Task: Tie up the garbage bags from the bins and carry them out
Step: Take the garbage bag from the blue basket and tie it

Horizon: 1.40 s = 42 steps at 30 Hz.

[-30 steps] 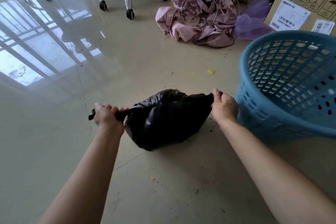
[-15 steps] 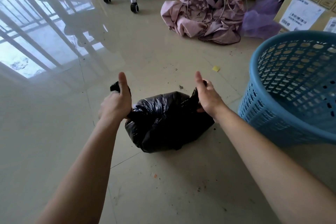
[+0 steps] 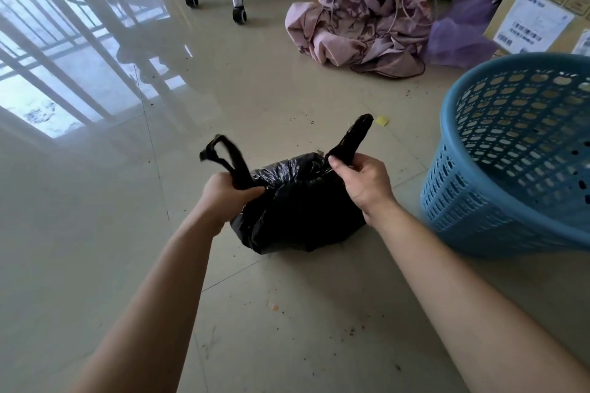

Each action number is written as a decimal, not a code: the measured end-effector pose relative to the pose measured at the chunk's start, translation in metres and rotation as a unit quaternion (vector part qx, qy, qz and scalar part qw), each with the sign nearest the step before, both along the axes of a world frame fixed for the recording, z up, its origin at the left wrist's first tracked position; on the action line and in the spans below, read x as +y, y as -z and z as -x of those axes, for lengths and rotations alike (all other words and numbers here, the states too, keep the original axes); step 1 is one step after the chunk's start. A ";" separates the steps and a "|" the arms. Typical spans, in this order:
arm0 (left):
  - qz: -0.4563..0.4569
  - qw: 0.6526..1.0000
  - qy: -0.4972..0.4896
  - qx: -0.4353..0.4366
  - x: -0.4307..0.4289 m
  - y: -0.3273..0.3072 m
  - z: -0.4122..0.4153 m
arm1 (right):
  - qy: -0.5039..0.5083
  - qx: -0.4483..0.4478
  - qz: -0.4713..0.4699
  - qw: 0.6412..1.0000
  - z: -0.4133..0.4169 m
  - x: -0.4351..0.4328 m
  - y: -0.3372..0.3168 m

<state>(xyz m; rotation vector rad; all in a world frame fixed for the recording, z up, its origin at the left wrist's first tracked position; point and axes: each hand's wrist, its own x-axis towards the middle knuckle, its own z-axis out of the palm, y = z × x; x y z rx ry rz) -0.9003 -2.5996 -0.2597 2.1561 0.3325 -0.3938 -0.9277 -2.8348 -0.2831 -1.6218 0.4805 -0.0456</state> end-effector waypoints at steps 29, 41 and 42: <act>0.337 0.931 0.132 0.046 -0.049 0.008 0.010 | -0.363 -0.002 0.357 0.861 0.011 -0.015 0.001; 0.496 0.854 -0.143 0.057 -0.047 0.015 -0.002 | -0.286 -0.012 0.198 0.938 0.025 -0.025 0.024; 0.488 0.860 -0.127 0.078 -0.047 0.016 -0.003 | -0.271 -0.032 0.211 0.939 0.026 -0.024 0.025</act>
